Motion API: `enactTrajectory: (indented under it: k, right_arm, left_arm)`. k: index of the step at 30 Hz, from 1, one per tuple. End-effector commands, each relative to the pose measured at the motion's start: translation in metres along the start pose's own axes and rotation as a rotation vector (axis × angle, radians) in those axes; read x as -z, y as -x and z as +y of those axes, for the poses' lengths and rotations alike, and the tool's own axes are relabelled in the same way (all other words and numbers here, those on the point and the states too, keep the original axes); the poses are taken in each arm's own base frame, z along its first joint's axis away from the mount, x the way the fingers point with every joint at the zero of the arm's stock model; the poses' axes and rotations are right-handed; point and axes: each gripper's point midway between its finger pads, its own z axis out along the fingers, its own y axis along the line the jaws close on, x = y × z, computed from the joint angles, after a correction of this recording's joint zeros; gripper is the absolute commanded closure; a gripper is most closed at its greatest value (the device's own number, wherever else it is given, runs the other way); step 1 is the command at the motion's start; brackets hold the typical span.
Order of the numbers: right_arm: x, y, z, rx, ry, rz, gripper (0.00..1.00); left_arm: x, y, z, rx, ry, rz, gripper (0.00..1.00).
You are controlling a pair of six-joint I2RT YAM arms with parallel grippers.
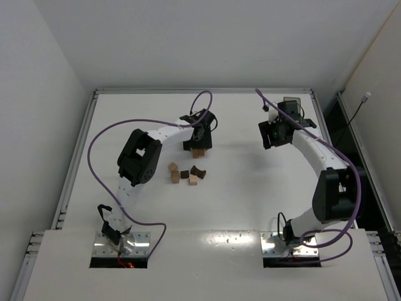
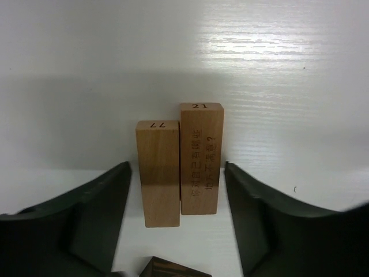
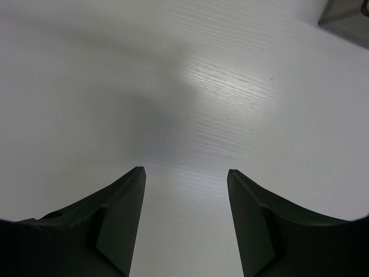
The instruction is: Build the wood block tower
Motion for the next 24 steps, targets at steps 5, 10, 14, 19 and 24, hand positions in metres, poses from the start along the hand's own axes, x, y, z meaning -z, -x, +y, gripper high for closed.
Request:
enactTrajectory:
  k: [5, 10, 14, 19, 24]
  right_arm:
    - [-0.001, 0.004, 0.010, 0.040, 0.024, -0.012, 0.44]
    - [0.009, 0.013, 0.015, 0.119, 0.056, -0.056, 0.41]
    - [0.022, 0.016, 0.027, 0.234, 0.125, -0.132, 0.35]
    - [0.041, 0.028, 0.057, 0.440, 0.239, -0.288, 0.30]
    - [0.059, 0.038, 0.123, 0.618, 0.480, -0.409, 0.57]
  left_arm:
    - [0.025, 0.014, -0.008, -0.021, -0.066, -0.026, 0.17]
    - [0.073, 0.039, -0.018, -0.095, -0.157, -0.120, 0.04]
    - [0.145, 0.061, -0.021, -0.206, -0.299, -0.239, 0.00]
    - [0.199, 0.086, 0.024, -0.195, -0.299, -0.377, 0.00]
    - [0.190, 0.100, 0.111, -0.060, -0.215, -0.370, 0.00]
